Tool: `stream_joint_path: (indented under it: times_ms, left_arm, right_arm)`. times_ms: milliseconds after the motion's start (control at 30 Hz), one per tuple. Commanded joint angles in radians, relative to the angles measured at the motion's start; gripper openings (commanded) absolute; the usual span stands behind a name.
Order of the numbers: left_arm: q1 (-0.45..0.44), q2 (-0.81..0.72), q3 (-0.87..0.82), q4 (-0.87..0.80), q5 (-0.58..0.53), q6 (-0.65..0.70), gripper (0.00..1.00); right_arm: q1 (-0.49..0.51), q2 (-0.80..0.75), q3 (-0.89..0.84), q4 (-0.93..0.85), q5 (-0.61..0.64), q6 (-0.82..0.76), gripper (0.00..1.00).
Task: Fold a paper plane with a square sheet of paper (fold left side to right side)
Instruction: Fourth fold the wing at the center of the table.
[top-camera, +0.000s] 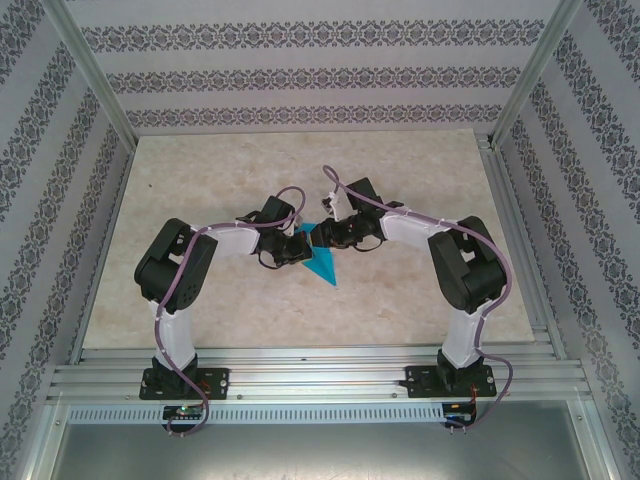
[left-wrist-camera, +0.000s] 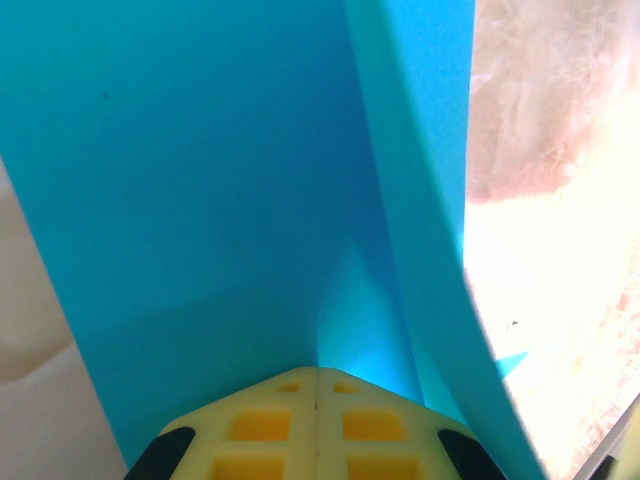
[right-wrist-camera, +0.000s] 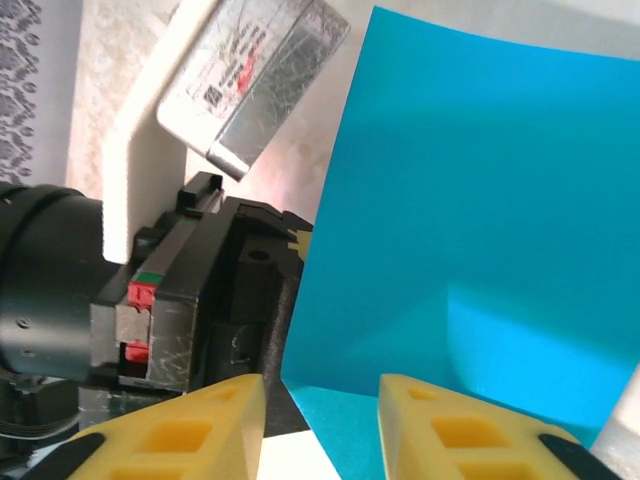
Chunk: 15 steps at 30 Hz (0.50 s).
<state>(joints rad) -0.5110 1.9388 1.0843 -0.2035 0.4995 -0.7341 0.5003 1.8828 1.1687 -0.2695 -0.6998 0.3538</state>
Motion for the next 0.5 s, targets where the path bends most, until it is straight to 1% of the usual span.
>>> stream_joint_path:
  times_ms: [0, 300, 467]
  left_arm:
    - [-0.008, 0.048, -0.005, -0.036, -0.040, 0.022, 0.05]
    - [-0.011, 0.048, -0.007, -0.036, -0.040, 0.020, 0.05]
    - [-0.011, 0.048, -0.005, -0.036, -0.040, 0.018, 0.05]
  right_arm:
    - [0.019, -0.063, -0.028, 0.017, 0.079, -0.058, 0.39]
    - [0.046, -0.027, -0.002, -0.011, 0.110, -0.072, 0.40]
    - [0.048, -0.010, -0.001, 0.020, 0.105, -0.061, 0.40]
